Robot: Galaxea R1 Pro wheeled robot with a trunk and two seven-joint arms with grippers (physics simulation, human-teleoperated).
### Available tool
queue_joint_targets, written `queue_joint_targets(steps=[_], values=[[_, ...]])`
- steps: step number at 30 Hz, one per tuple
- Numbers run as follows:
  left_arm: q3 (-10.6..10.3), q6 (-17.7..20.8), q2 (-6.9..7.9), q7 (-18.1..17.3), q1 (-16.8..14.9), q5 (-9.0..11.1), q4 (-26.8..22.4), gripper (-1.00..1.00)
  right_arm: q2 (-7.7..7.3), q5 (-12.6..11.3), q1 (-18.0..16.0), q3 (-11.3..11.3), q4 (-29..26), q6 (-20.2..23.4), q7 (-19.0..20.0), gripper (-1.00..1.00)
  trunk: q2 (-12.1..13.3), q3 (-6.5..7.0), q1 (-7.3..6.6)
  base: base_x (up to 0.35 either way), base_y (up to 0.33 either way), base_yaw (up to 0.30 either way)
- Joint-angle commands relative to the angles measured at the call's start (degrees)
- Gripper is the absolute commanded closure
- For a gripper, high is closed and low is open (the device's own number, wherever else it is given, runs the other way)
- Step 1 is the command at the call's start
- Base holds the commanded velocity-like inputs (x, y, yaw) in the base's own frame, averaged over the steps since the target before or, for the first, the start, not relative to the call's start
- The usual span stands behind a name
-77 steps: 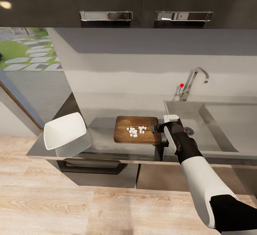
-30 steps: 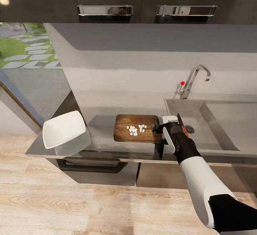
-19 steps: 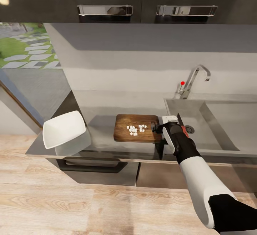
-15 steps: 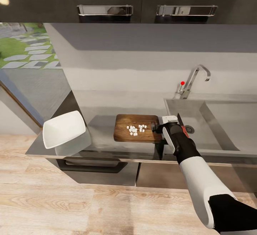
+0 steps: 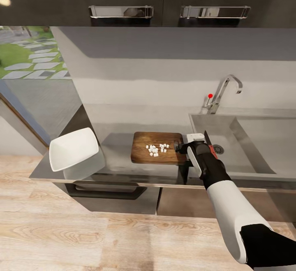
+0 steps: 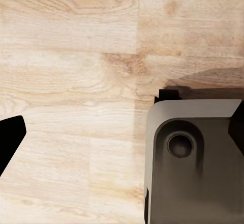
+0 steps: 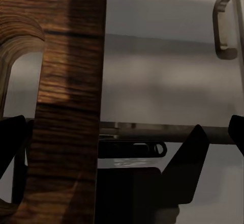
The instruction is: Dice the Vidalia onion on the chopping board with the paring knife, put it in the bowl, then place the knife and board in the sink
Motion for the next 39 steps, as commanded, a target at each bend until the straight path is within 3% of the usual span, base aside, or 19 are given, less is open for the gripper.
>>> queue_joint_targets(steps=[1,19,39], values=[[-0.36,-0.41,-0.02,0.14,-0.11,0.20,0.25,-1.00,0.00,0.01,-0.02,0.11,1.62,0.57,-0.03,1.00,-0.08,-0.10,0.04,0.000,0.000,0.000],[-0.36,-0.41,-0.02,0.14,-0.11,0.20,0.25,-1.00,0.10,0.02,-0.02,0.46,2.17,0.51,-0.24,1.00,-0.08,-0.09,0.04,0.000,0.000,0.000],[-0.36,-0.41,-0.02,0.14,-0.11,0.20,0.25,-1.00,0.19,-0.01,-0.02,0.46,2.17,0.51,-0.12,1.00,-0.08,1.55,0.04,0.000,0.000,0.000]])
